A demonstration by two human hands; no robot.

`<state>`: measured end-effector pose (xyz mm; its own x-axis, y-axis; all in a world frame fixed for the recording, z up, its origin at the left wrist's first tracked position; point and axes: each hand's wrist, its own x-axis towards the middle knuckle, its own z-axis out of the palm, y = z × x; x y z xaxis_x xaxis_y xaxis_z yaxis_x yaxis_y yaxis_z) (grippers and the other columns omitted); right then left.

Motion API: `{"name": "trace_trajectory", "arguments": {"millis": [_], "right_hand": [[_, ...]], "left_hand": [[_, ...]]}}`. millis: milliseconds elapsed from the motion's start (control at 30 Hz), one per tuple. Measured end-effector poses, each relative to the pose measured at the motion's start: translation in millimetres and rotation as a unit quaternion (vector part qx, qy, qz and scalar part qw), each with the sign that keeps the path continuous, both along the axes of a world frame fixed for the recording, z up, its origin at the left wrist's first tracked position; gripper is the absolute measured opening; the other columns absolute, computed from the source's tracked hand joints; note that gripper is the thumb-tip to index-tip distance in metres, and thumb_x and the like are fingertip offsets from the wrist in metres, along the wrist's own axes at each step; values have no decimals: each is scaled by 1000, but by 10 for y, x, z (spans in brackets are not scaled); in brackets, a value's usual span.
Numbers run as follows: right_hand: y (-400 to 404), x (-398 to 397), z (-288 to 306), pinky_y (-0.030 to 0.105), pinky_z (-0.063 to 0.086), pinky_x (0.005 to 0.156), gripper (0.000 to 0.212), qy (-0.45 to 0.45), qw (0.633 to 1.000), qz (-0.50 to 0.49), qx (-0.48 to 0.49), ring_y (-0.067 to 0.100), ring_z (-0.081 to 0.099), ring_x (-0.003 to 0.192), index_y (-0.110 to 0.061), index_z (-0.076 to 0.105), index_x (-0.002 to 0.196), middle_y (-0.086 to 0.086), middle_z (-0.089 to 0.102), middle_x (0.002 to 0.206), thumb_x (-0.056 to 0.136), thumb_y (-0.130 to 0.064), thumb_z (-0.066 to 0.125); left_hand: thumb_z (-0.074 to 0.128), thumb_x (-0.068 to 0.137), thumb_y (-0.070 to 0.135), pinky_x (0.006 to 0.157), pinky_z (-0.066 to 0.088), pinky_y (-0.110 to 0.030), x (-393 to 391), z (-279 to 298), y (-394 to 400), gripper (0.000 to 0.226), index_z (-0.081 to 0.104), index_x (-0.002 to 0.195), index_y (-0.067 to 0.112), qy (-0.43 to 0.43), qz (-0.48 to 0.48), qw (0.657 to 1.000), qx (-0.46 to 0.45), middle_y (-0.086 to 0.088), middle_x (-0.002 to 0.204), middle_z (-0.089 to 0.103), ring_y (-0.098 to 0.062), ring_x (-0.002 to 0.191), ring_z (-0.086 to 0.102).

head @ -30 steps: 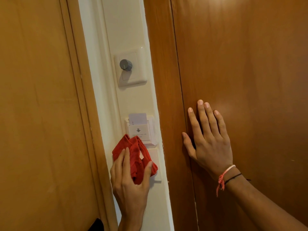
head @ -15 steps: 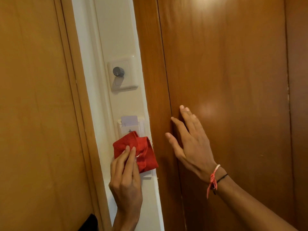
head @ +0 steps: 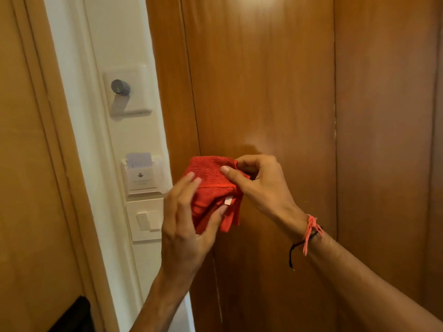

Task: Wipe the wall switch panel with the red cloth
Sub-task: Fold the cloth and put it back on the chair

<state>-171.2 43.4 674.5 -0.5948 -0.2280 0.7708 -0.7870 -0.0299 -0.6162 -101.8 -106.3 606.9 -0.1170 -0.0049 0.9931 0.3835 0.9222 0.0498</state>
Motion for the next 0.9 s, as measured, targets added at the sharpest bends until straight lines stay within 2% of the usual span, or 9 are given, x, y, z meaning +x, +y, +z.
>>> {"name": "trace_trajectory", "arguments": {"millis": [133,200,267,333,433,567,733,833,900], "right_hand": [[236,-41,-124,59,58,76,24,-40,999,-1,-28,45,75,91,4,78,91,24,80,89,93,-20,77],[342,-54,-197,59,59,78,23,-54,998,-6,-31,43,76,92,4,78,94,22,80,91,93,-19,77],[437,-68,-299,60,60,81,23,-65,998,-9,-23,39,78,92,3,78,96,20,81,93,93,-19,76],[515,-82,-424,59,61,82,23,-77,997,-10,-16,37,78,92,3,79,97,19,81,94,94,-19,76],[612,-123,-641,51,63,81,23,-111,994,7,-14,33,78,89,7,77,98,21,81,96,95,-16,75],[727,-174,-961,28,51,65,15,-175,983,48,-5,14,65,73,3,74,90,11,72,82,96,-11,72],[815,-248,-1649,33,48,64,26,-267,961,57,32,22,61,73,13,70,93,16,67,82,97,-13,70],[882,-307,-2215,30,47,60,26,-326,939,42,103,16,59,62,-4,70,81,7,66,71,99,-22,69],[917,-340,-2681,27,49,52,31,-379,912,29,154,8,59,51,-19,65,70,-9,62,56,99,-28,69]], "left_hand": [[44,83,72,104,36,-8,8,53,131,81,32,148,26,-111,-105,966,211,1,151,39,-7,138,38],[54,81,70,97,51,-19,-15,84,161,73,41,143,33,-199,-207,906,310,7,141,52,-4,125,54],[68,83,52,82,61,-32,-57,67,201,57,54,132,29,-270,-292,842,365,5,121,69,-9,106,69],[72,83,37,67,62,-30,-80,-10,231,41,64,121,24,-299,-313,824,367,1,108,76,-13,94,74],[74,81,35,59,58,-25,-94,-168,268,34,71,113,23,-344,-334,796,371,-3,106,77,-15,92,74],[70,86,32,62,55,-19,-134,-442,327,24,75,108,22,-421,-351,746,379,-3,106,77,-15,92,73],[71,85,28,70,58,-25,-175,-1121,395,30,71,112,16,-480,-344,677,439,-7,112,75,-20,100,72],[72,85,32,71,60,-35,-161,-1701,466,28,69,110,19,-528,-303,635,476,-5,105,76,-21,94,74],[71,85,34,63,60,-33,-126,-2145,531,28,67,108,19,-560,-274,607,492,1,90,78,-17,83,75]]}}
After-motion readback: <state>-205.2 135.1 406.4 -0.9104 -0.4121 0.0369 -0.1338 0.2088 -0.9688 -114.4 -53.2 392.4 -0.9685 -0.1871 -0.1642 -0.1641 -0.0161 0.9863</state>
